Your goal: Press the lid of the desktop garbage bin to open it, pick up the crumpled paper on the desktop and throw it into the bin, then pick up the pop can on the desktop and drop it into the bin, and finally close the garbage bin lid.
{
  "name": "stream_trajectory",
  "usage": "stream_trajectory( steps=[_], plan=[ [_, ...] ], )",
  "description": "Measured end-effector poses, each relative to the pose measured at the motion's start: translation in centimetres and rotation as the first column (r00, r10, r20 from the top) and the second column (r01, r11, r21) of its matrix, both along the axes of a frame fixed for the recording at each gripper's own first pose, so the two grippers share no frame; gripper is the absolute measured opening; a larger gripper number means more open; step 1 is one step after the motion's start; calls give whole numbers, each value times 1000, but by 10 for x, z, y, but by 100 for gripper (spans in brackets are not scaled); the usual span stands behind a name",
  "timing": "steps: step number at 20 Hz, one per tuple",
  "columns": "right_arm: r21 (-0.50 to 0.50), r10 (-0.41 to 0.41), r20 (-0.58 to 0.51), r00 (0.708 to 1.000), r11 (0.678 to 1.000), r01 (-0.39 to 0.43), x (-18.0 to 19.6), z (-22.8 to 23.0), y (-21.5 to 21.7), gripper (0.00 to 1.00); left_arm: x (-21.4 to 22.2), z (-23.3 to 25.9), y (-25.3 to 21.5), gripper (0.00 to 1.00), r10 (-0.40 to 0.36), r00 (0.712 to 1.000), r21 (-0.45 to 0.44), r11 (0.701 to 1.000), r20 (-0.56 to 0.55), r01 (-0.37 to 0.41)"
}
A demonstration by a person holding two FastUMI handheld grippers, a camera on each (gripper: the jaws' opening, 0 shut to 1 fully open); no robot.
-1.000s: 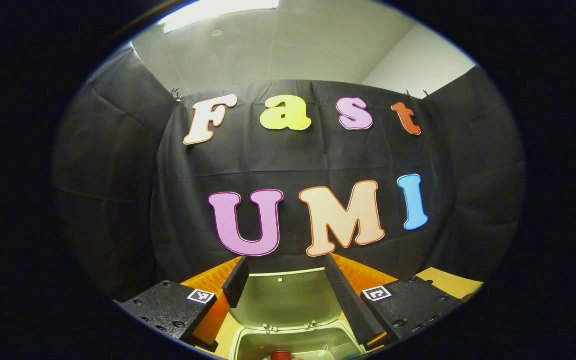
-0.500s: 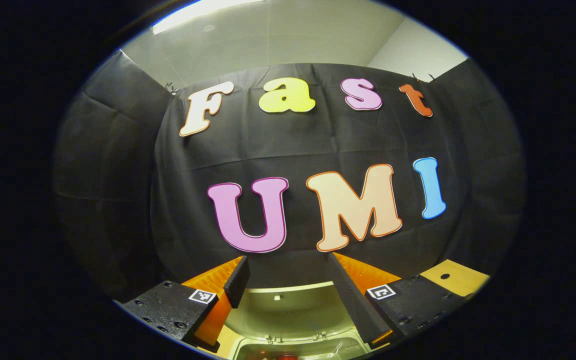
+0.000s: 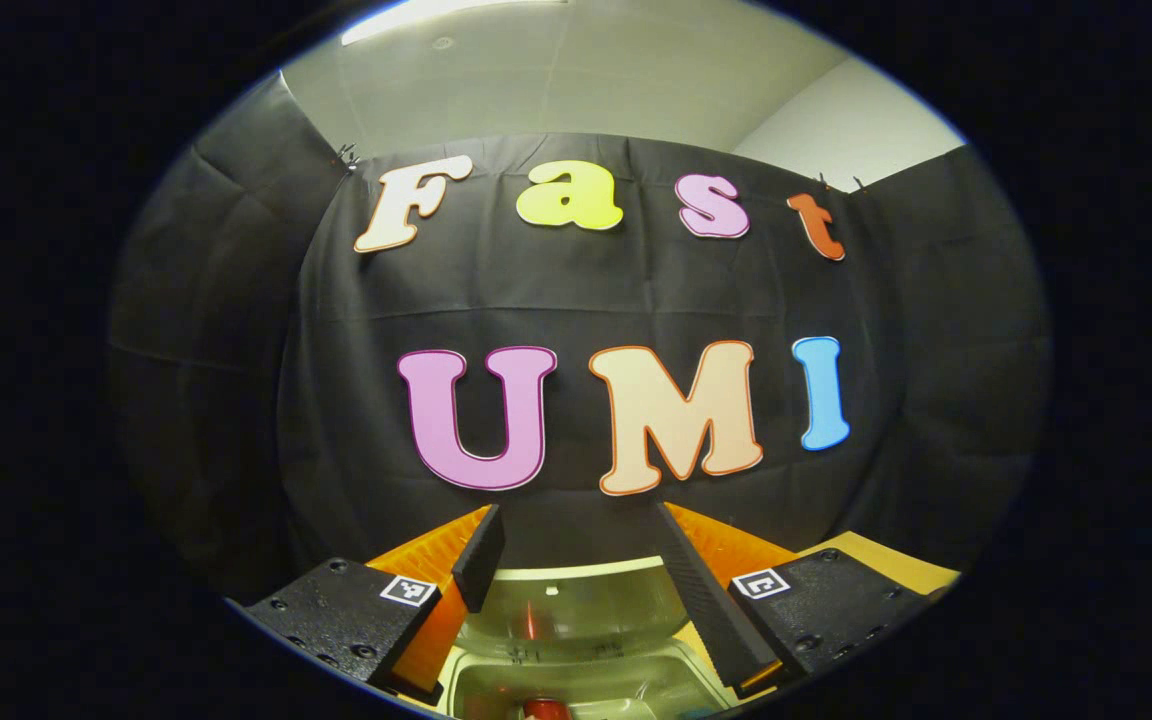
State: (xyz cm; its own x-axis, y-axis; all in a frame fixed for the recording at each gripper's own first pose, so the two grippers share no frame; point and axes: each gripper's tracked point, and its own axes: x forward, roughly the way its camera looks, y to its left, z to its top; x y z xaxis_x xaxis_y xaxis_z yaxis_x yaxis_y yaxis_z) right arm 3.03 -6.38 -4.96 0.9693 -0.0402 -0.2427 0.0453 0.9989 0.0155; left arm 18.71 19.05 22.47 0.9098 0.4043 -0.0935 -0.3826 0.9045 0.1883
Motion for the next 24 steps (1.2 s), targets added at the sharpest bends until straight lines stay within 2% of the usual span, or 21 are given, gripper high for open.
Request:
stream_trajectory(
  steps=[8, 16, 19, 20, 21, 22, 24],
  plan=[
    [5, -14, 14, 1000, 1000, 14, -2, 4, -5, 98, -62, -26, -38, 91, -86, 996, -37, 996, 23, 87],
    [11, -11, 20, 1000, 1000, 11, -2, 4, -4, 98, -98, -65, -36, 91, -45, 999, -12, 999, 4, 45],
    [13, -8, 19, 1000, 1000, 8, -1, 4, -2, 98, -106, -88, -42, 92, -61, 998, -1, 998, -16, 61],
    [13, -8, 19, 1000, 1000, 7, -1, 4, -2, 98, -109, -99, -43, 91, -62, 998, -6, 998, -33, 62],
    [13, -7, 20, 1000, 1000, 7, -2, 5, -2, 98, -110, -111, -43, 97, -68, 996, -18, 998, -53, 67],
    [14, -6, 23, 1000, 1000, 6, -3, 6, -2, 98, -112, -123, -44, 92, -71, 995, -35, 997, -76, 68],
    [16, -6, 28, 1000, 1000, 5, -3, 8, -1, 98, -114, -136, -44, 93, -77, 993, -49, 996, -90, 73]
  ],
)
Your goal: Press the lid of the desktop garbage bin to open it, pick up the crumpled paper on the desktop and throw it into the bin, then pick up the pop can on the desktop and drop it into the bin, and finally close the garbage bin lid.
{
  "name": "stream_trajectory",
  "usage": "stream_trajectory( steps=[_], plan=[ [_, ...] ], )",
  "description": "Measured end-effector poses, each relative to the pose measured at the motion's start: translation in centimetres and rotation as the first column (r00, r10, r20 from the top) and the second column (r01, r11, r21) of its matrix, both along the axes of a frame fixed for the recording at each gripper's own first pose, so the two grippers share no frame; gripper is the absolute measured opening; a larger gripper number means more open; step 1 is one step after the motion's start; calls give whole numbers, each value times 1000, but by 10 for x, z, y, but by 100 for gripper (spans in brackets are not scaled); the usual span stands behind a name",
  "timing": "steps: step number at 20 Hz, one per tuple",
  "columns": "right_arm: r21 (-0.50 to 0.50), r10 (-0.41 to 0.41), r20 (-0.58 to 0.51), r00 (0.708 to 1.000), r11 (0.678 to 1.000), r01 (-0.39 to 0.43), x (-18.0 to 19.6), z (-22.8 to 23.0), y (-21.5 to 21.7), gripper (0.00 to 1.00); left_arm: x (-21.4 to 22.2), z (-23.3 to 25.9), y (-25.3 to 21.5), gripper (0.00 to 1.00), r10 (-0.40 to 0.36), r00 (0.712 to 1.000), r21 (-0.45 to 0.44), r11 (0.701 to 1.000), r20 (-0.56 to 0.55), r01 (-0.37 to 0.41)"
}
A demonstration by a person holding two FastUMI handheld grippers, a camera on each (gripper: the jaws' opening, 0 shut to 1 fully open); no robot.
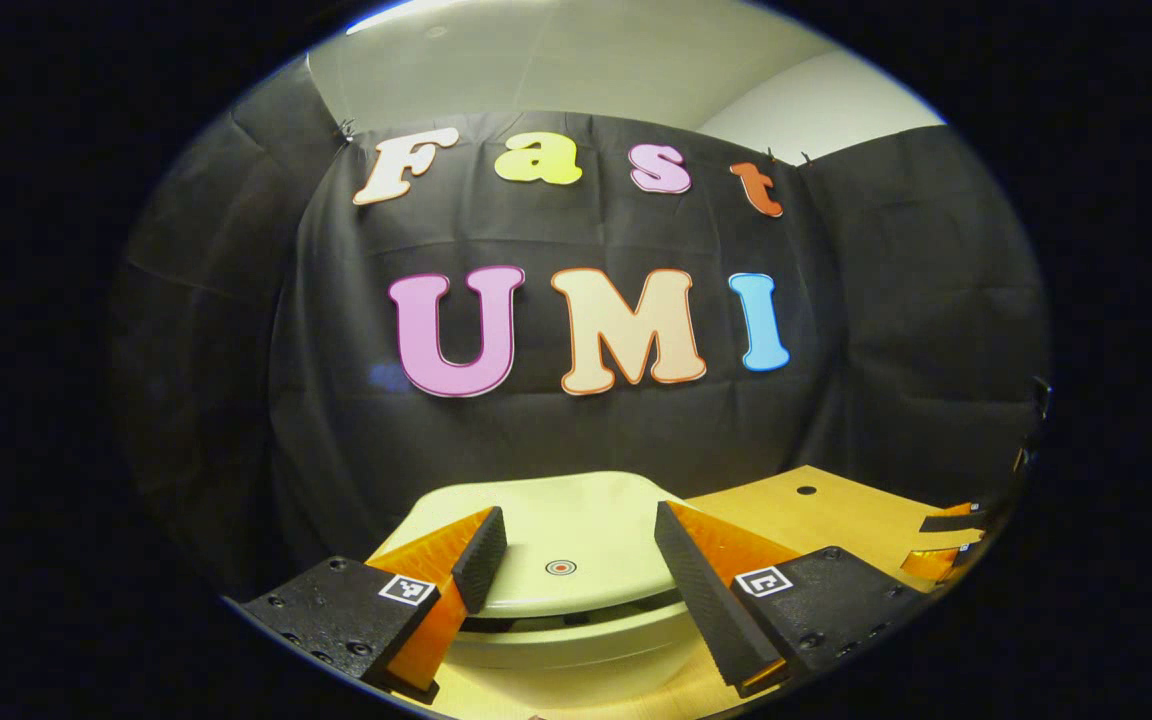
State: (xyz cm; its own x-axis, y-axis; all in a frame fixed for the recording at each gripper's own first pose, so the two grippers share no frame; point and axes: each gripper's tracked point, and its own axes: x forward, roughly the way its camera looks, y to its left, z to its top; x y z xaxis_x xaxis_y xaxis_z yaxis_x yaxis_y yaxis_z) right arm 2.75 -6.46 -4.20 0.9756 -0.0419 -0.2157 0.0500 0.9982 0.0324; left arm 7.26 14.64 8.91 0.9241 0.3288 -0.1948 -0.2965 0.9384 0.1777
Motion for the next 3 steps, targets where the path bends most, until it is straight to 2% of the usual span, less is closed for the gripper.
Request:
stream_trajectory(
  steps=[3],
  plan=[
    [-10, 0, -6, 1000, 1000, 0, 0, -2, 0, 98, -1, -3, 6, 93, 8, 1000, -6, 1000, 16, -8]
  ],
)
